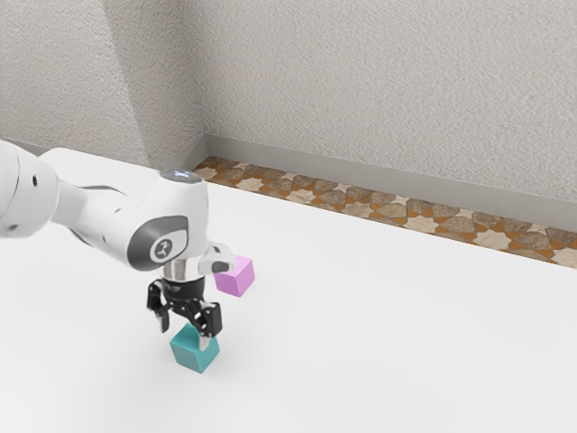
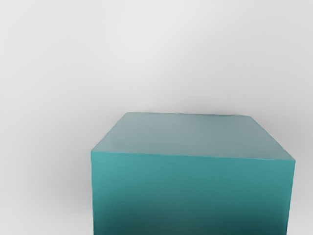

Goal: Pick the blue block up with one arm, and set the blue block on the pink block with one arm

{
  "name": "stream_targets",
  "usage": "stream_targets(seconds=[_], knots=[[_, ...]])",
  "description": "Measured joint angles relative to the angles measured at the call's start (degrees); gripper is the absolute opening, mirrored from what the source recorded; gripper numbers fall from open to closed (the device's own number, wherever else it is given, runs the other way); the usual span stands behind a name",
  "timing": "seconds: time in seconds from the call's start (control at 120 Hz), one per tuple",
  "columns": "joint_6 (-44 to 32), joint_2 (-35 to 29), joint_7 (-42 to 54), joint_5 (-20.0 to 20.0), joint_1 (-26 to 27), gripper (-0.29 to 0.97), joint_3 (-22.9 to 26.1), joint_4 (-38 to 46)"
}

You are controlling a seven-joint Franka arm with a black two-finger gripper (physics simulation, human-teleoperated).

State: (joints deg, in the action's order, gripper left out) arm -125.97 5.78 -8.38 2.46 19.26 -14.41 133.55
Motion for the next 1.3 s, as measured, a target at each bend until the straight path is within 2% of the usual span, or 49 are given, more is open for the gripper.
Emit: stream_targets(seconds=[0.267,0.425,0.642,0.742,0.825,1.067,1.3], knots=[[-1.55,4.3,-0.44,-1.37,0.41,0.68,0.08,-1.31],[-2.2,5.63,-0.91,-2.5,0.55,0.47,0.09,-1.35],[-2.64,6.19,-1.87,-2.43,1.4,0.55,0.08,-1.59],[-2.7,5.74,-1.72,-2.43,2.12,0.44,0.08,-2.79],[-2.71,5.46,-1.21,-2.29,2.12,0.38,0.01,-4.96],[0.08,5.52,1.85,-2.35,0.64,0.38,-0.67,-14.48],[4.06,8.49,5.76,-2.59,-3.85,0.38,-0.68,-23.85]])
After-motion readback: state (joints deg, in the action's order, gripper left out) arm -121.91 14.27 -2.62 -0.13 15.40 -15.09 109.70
